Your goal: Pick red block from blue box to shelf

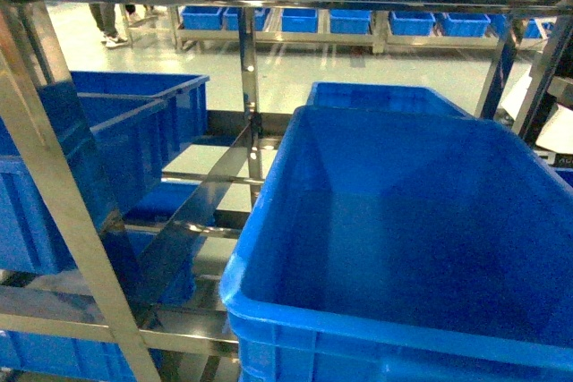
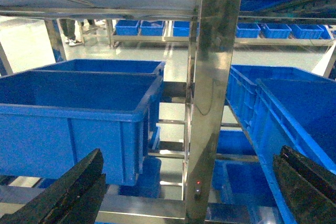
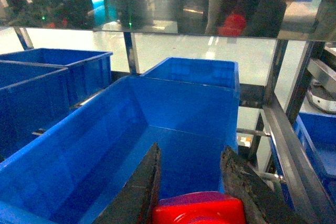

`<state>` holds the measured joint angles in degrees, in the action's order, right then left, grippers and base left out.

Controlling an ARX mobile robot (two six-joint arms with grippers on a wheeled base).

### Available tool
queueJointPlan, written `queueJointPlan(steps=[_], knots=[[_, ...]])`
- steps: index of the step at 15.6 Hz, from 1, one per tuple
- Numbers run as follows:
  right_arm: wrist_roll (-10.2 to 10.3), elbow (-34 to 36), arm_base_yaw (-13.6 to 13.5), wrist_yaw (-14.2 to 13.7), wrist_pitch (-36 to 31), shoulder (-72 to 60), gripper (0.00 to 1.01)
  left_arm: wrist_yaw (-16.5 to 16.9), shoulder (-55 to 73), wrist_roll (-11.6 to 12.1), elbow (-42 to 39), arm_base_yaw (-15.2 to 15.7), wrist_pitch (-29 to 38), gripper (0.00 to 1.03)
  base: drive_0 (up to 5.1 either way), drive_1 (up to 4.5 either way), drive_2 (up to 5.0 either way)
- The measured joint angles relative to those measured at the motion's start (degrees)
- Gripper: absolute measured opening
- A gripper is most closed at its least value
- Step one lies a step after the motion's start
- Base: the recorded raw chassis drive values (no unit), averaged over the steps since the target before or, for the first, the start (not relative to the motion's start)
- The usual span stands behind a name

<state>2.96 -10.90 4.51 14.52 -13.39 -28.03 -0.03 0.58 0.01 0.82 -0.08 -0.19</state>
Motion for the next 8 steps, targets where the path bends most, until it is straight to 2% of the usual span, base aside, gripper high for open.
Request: queueJointPlan(steps=[8], knots=[[0.0, 0.0, 0.0, 0.0, 0.0, 0.0, 0.28, 0.0, 0.0, 0.0, 0.0, 0.0, 0.0, 0.98, 0.0, 0.00, 0.0]])
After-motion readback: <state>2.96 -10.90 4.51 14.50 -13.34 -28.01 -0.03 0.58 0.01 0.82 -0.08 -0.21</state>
